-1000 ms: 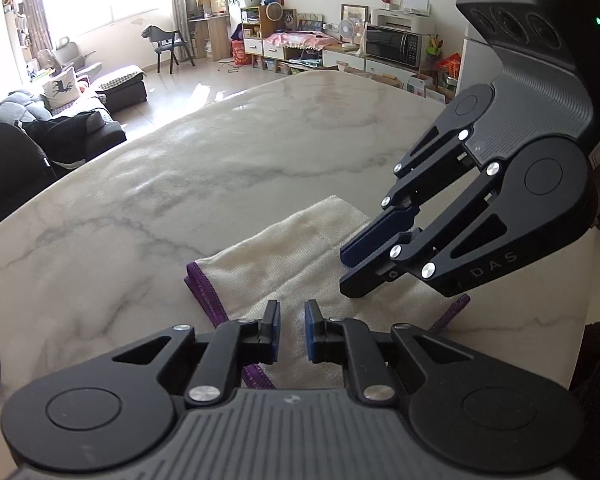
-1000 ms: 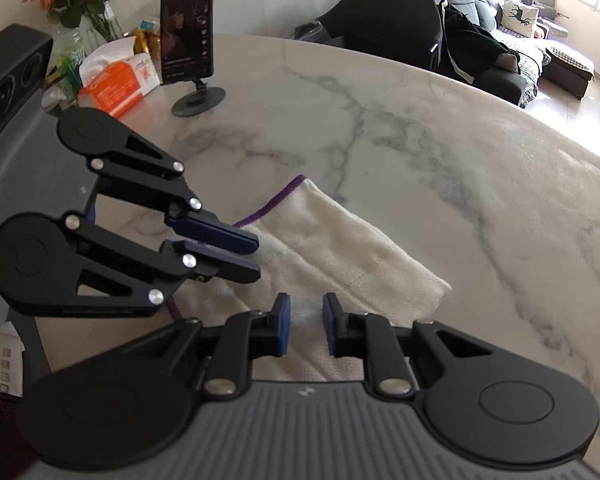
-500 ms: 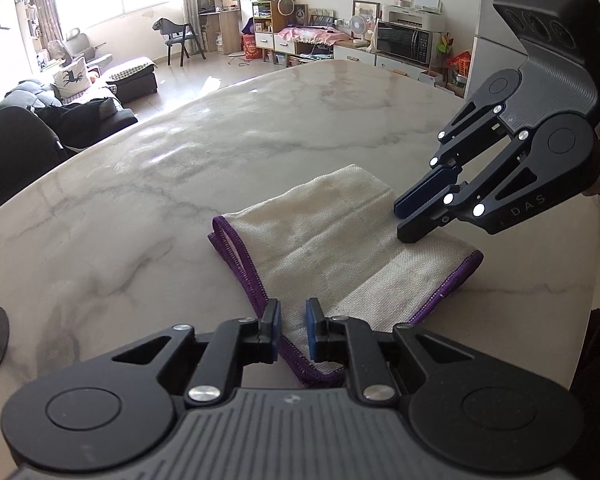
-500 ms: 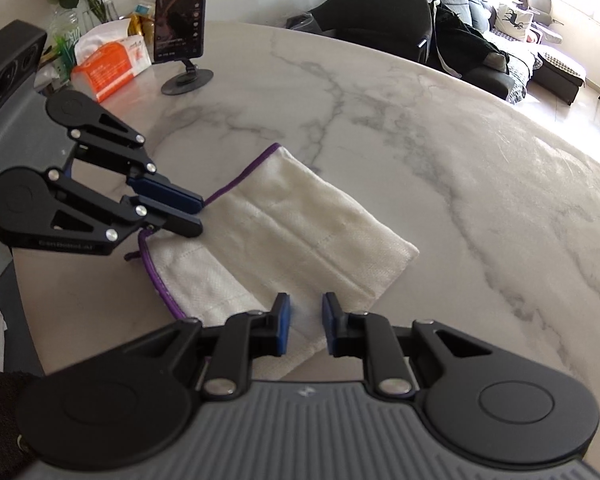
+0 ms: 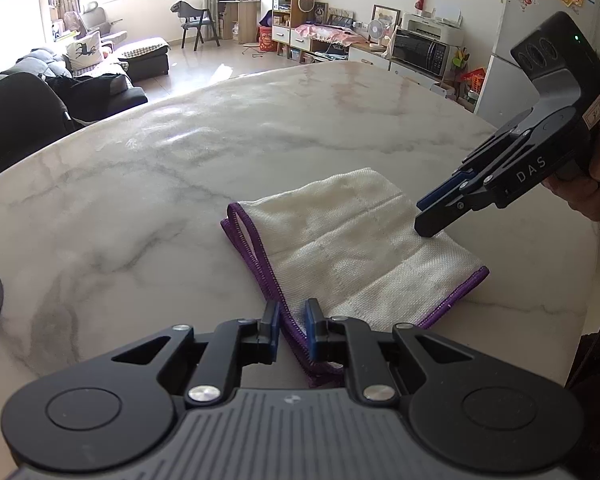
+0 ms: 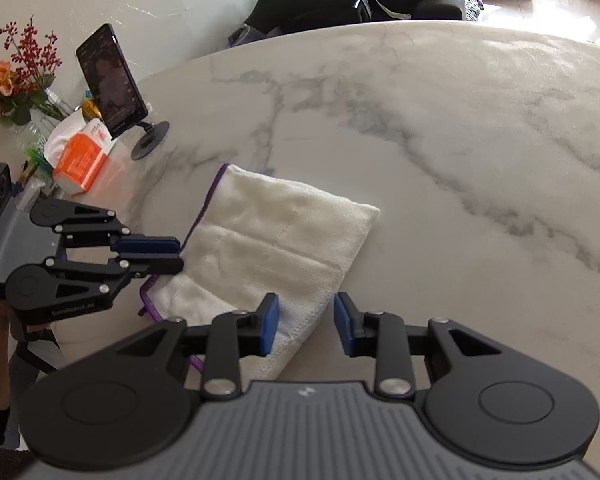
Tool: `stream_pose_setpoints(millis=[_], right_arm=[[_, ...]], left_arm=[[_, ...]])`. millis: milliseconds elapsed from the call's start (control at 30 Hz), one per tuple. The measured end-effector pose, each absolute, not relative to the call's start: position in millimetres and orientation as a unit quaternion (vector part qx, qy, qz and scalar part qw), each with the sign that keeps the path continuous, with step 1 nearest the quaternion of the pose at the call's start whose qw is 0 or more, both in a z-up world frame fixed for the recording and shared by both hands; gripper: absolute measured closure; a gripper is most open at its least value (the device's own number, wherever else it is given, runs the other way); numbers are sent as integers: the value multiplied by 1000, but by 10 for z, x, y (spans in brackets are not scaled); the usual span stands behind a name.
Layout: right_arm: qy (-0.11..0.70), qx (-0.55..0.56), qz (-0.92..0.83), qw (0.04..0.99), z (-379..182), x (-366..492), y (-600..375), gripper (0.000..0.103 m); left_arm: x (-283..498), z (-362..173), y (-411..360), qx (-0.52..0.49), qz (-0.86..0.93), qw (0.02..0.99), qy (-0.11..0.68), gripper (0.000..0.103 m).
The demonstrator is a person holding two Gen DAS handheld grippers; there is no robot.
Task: Fold towel
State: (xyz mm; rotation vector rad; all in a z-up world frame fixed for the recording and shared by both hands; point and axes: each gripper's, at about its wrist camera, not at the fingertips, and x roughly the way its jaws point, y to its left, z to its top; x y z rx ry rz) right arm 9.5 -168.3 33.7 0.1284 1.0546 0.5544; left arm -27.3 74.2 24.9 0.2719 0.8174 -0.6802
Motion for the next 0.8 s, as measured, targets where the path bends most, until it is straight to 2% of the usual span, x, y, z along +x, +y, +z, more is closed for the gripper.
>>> stream_pose_setpoints(millis=[67,167,800], right_arm=[[493,50,262,828,340,82,-1631,92],[484,39,260,835,360,71,-1609,96],[466,3,181,866,441,438,-2130,96]], left_arm=[[-273,242,758,124,-323,854,389,89],[-256,232,767,110,-320,857,388,89],[75,304,119,101,-300,870,377,88]])
